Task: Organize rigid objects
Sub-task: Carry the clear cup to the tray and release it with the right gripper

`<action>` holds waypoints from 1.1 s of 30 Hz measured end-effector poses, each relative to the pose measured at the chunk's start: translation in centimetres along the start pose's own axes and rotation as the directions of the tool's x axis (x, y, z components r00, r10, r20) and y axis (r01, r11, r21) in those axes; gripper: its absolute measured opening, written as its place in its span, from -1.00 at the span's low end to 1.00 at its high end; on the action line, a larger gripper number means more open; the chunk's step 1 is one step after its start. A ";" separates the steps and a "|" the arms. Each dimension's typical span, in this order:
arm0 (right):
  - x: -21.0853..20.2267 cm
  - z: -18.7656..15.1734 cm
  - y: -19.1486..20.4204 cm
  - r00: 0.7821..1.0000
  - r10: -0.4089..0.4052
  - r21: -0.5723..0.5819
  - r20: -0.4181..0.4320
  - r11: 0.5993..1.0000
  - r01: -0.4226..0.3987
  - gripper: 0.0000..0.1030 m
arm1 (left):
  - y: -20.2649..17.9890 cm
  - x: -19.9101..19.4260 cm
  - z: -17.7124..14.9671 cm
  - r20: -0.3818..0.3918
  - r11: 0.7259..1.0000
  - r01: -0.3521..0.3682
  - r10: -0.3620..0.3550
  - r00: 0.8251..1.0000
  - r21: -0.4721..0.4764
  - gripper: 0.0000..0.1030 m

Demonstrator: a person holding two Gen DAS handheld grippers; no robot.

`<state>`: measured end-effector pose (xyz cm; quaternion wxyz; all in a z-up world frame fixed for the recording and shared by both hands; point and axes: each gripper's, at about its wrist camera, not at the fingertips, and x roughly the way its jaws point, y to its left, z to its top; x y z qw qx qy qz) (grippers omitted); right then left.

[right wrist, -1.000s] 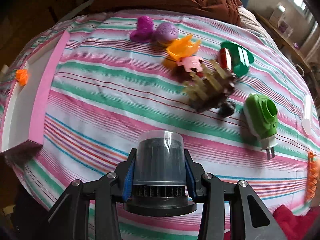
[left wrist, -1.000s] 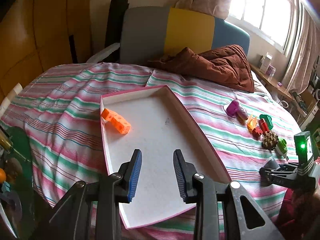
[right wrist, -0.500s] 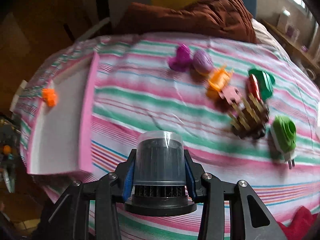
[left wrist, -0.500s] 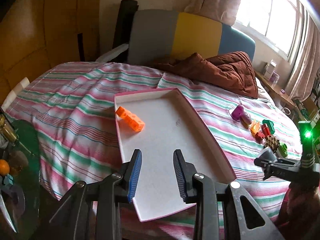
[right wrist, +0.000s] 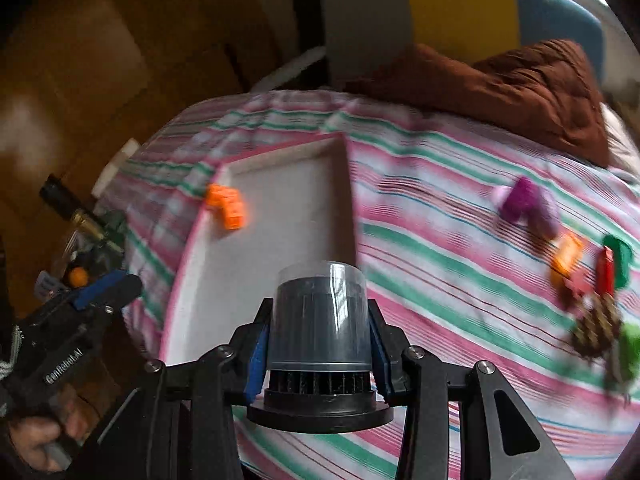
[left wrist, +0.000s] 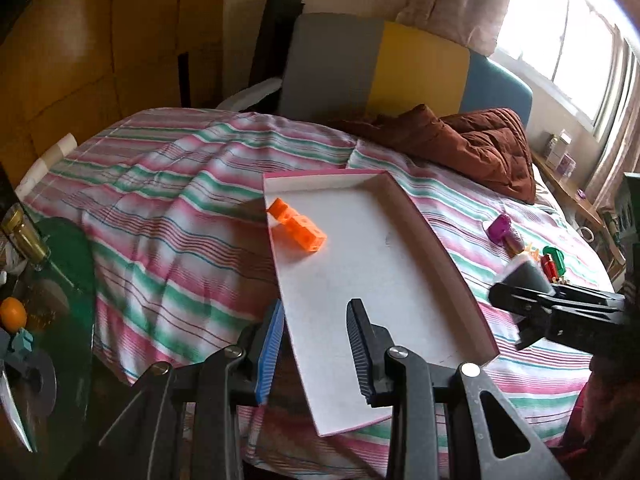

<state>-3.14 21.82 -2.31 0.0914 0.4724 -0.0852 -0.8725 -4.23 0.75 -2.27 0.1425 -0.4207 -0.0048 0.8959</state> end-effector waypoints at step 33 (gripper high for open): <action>8.9 3.7 7.5 0.990 0.059 -0.075 -0.126 0.995 -0.069 0.02 | 4.1 0.7 -0.6 -0.026 0.995 -0.060 0.057 0.998 -0.086 -0.37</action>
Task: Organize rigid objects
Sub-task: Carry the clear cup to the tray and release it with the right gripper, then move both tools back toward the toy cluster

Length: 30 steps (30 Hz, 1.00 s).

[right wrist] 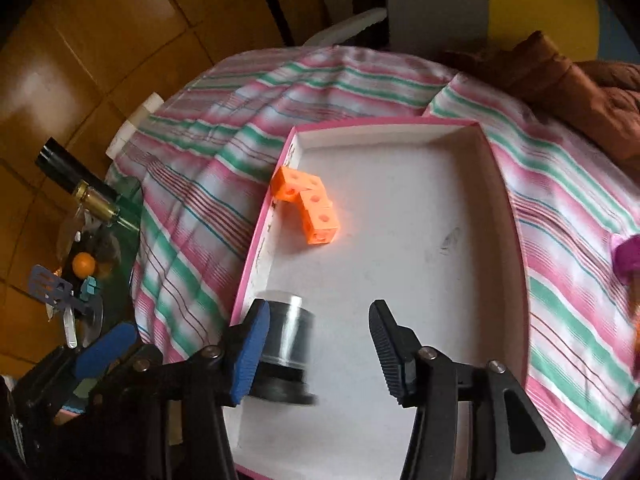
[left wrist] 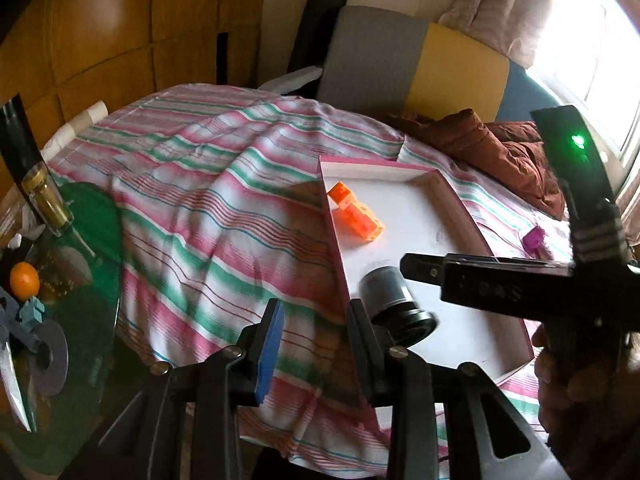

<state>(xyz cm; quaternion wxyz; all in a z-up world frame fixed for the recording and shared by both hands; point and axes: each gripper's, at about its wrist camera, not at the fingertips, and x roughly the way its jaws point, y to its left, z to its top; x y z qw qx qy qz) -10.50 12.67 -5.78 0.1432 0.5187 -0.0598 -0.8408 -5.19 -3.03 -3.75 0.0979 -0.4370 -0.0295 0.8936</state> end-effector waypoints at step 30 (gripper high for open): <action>-10.8 -5.3 -5.8 0.931 -0.238 0.037 0.275 0.971 0.237 0.16 | -5.7 -2.5 0.2 0.050 0.987 0.026 -0.035 0.998 0.158 -0.37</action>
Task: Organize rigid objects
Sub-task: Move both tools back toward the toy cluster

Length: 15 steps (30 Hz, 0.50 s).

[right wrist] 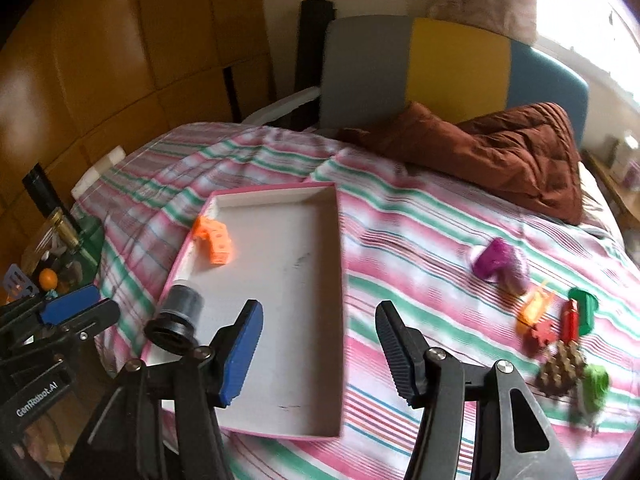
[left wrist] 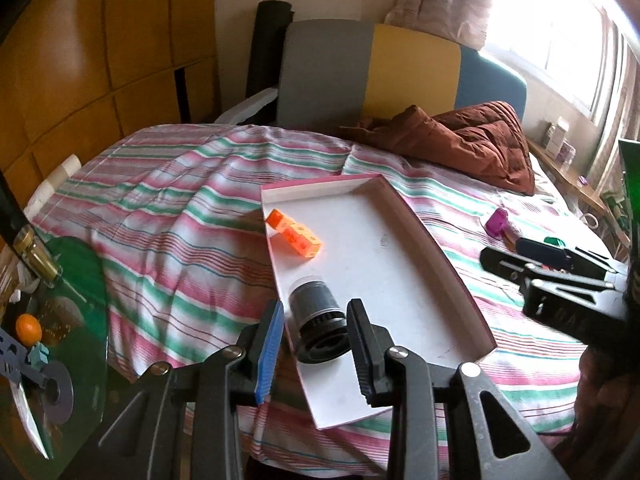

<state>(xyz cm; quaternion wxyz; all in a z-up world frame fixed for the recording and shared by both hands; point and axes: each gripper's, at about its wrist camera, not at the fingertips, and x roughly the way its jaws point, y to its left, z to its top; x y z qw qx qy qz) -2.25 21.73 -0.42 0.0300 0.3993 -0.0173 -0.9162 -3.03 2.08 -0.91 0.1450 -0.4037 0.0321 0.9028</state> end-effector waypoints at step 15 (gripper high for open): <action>-4.4 -2.1 -15.6 0.959 -0.285 0.224 -0.003 0.934 0.278 0.17 | -5.6 0.3 0.9 -0.005 0.989 0.079 -0.079 0.997 0.126 -0.37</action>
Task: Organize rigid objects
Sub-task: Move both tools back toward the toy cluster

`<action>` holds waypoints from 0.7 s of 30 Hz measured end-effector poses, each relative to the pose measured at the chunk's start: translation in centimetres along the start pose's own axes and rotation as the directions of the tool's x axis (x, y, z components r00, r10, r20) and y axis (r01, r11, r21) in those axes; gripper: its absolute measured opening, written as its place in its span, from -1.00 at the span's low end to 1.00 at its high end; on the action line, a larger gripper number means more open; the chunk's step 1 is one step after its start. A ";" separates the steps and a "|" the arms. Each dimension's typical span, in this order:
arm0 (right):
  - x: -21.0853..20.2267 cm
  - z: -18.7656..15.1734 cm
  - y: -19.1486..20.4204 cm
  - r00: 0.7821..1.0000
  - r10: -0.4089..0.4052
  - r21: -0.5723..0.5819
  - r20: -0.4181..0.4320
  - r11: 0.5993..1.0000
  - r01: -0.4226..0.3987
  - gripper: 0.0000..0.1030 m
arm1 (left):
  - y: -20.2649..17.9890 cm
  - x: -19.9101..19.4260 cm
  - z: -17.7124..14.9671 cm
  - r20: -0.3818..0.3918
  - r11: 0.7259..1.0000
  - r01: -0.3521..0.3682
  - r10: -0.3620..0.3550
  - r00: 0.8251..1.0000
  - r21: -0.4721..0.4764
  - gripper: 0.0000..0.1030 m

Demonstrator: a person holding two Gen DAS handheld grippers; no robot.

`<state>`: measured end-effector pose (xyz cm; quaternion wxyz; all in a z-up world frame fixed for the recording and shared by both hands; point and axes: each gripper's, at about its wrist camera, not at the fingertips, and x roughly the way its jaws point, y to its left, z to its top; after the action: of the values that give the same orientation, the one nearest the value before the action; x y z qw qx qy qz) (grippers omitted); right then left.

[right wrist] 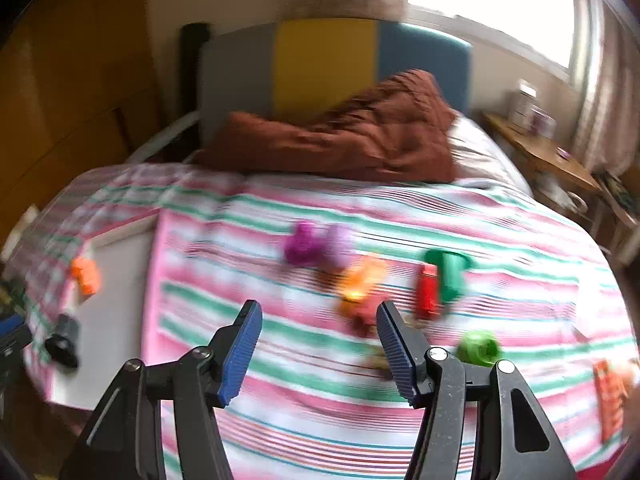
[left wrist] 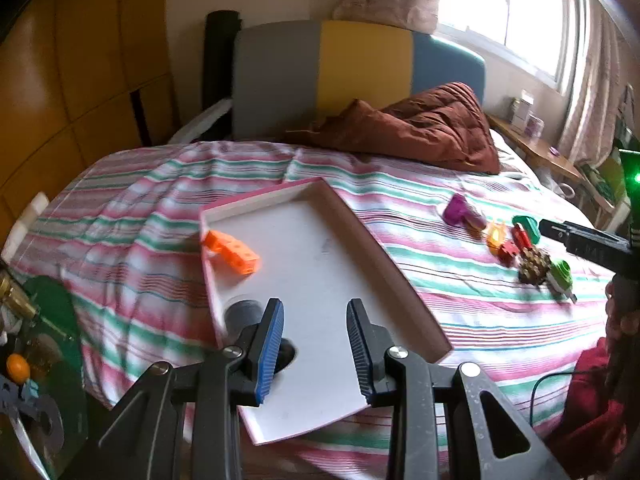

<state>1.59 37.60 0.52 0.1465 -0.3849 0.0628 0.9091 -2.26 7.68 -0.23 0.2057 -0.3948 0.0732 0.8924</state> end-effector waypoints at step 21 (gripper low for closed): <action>-1.4 -4.2 -18.8 0.984 -0.180 0.582 -0.001 0.800 0.147 0.32 | -6.3 1.9 -0.6 -0.066 0.987 0.101 -0.093 0.993 0.125 -0.37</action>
<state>11.32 54.15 -1.43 0.3363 -0.3011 0.2993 0.8406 -0.30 13.82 -1.84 0.2715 -0.4106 0.1172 0.8625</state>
